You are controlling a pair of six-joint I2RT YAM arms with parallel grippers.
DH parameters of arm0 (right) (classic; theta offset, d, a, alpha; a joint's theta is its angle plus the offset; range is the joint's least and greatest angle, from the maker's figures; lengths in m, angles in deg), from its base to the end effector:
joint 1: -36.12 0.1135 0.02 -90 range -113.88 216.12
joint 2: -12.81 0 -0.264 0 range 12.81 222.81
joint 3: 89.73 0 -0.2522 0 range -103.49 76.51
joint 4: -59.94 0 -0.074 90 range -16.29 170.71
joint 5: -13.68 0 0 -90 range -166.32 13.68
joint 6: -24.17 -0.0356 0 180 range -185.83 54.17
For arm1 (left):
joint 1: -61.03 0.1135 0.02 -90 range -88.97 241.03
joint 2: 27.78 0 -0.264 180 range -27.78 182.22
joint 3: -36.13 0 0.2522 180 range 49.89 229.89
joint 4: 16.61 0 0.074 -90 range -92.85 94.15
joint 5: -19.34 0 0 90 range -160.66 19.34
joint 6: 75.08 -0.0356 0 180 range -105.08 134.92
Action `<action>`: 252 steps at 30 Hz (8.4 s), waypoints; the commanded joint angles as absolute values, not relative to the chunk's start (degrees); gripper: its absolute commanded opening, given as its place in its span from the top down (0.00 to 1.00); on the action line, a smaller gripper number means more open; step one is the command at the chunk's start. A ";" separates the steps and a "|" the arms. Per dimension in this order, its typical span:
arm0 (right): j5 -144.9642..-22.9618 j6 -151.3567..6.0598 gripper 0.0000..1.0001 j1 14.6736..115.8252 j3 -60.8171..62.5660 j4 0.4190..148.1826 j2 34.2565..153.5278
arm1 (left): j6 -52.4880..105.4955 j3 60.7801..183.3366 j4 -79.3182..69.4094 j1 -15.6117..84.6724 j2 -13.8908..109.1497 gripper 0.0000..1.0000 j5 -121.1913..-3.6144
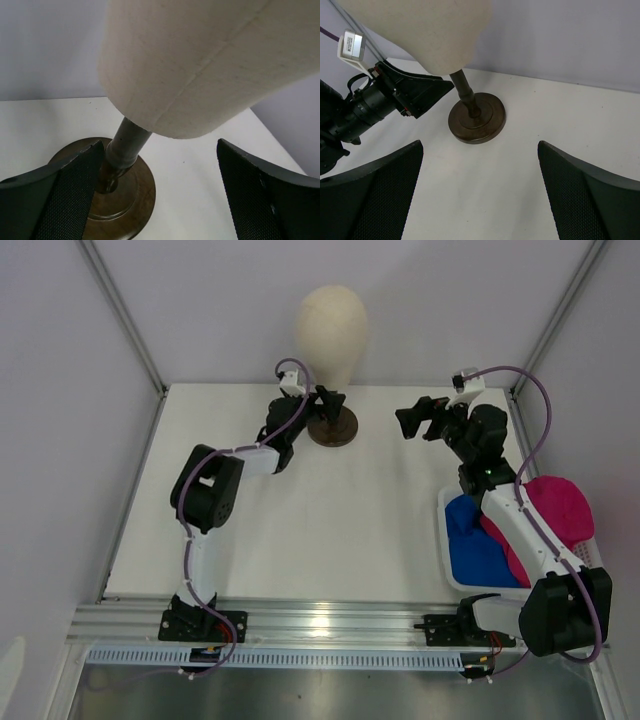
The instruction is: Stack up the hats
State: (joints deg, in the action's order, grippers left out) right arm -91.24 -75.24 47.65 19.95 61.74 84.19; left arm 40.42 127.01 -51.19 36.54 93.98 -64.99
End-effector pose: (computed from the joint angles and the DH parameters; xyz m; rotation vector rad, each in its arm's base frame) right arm 0.2883 0.0682 0.3536 -0.2330 1.6248 0.4913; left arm 0.4396 -0.2041 0.2156 0.0684 1.5549 -0.7703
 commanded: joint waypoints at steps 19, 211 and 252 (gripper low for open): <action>-92.14 -101.06 0.34 48.95 19.47 44.10 107.96 | 58.41 108.15 -49.91 41.25 79.19 0.43 -57.68; -95.66 -95.28 0.64 57.22 1.71 55.95 133.22 | 74.25 93.65 -20.17 35.02 67.76 0.57 -66.43; -92.76 -99.06 0.70 63.10 19.99 54.99 128.21 | 68.46 105.44 -15.33 38.09 78.31 0.63 -66.80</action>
